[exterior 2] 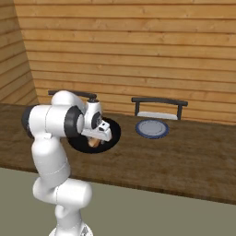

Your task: Place one bun and one sausage from the bowl on each plate.

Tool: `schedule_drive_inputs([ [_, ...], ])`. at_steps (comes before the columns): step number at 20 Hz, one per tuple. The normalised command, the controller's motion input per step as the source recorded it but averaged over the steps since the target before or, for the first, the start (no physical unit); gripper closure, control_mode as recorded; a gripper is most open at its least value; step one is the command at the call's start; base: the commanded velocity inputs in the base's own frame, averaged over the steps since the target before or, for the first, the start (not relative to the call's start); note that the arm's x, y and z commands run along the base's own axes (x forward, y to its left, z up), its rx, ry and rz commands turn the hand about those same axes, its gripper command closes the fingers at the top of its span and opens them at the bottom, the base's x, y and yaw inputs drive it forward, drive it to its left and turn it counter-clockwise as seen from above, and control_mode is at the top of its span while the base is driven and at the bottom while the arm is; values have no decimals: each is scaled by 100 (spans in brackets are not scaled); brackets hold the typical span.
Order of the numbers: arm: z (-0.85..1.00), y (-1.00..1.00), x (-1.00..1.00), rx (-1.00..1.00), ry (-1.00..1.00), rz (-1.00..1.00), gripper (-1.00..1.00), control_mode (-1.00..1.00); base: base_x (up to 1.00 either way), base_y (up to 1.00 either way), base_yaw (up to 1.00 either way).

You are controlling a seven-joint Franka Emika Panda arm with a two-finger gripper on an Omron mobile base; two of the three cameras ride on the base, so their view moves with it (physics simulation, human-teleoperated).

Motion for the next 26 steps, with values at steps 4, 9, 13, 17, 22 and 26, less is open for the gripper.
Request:
schedule_drive_inputs([
  [4, 0, 3, -1, 0, 0, 0, 100, -100, 0, 0, 0],
  [9, 74, -18, -24, 1, -7, 0, 100, -100, 0, 0, 0],
  [13, 100, -50, 0, 1, -1, -2, 100, -100, 0, 0, 0],
  [17, 92, -70, 0, 0, 0, -8, 100, -100, 0, 0, 0],
  [22, 50, -94, 23, 0, 3, -12, 100, -100, 0, 0, 0],
  [26, 15, -100, 51, 0, 14, -11, 100, -100, 0, 0, 0],
])
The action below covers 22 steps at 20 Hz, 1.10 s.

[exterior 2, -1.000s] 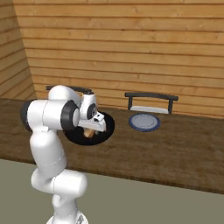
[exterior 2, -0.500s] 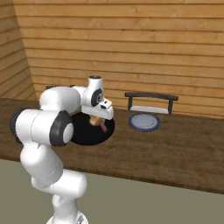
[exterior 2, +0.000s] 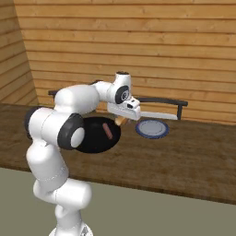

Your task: Place one bun and one sausage from the bowl on each plate.

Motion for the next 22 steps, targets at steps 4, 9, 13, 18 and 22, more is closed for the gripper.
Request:
schedule_drive_inputs([
  [4, -2, -100, 50, 0, 13, -8, 100, -100, 0, 0, 0],
  [9, -24, -74, 30, 0, 3, -1, 100, -100, 0, 0, 0],
  [13, -56, -18, 26, 0, -9, 6, 100, -100, 0, 0, 0],
  [18, -64, -15, 30, 0, -18, 10, 100, -100, 0, 0, 0],
  [22, -44, -34, 32, -2, -4, 4, 100, -100, 0, 0, 0],
])
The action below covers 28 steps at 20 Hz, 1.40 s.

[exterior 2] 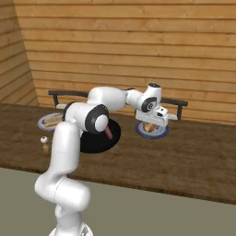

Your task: Place one bun and one sausage from the bowl on each plate.

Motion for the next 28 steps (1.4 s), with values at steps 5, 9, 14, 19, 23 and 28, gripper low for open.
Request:
schedule_drive_inputs([
  [5, -28, -22, 35, -1, -2, 3, 100, -100, 0, 0, 0],
  [9, -5, -33, 48, 0, 0, 0, -100, -100, 0, 0, 0],
  [14, -10, -19, 27, 0, 1, 0, -100, -100, 0, 0, 0],
  [19, -23, 4, 3, 0, 2, 3, -100, -100, 0, 0, 0],
  [23, 7, 0, 0, 0, -2, 1, -100, -100, 0, 0, 0],
  [28, 63, 22, -36, 0, -9, 0, -100, -100, 0, 0, 0],
])
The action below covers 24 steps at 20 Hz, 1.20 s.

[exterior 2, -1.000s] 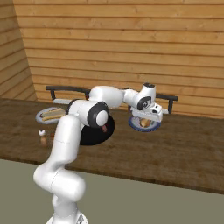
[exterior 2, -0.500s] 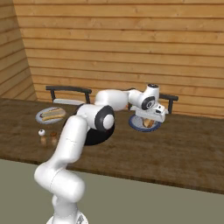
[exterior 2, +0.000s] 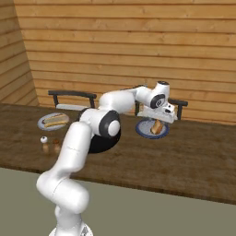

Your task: Place one bun and one sausage from the bowl on each plate.

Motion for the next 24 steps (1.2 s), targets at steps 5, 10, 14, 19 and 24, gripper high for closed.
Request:
schedule_drive_inputs([
  [5, 35, 91, -93, -5, -8, 2, -100, -100, 0, 0, 0],
  [10, 39, 100, -98, -9, 0, 6, -100, -100, 0, 0, 0],
  [14, 26, 100, -77, -8, 12, 8, -100, -100, 0, 0, 0],
  [19, 0, 100, -28, -8, 5, 15, -100, -100, 0, 0, 0],
  [24, 0, 94, 11, -3, 0, 14, -100, -100, 0, 0, 0],
])
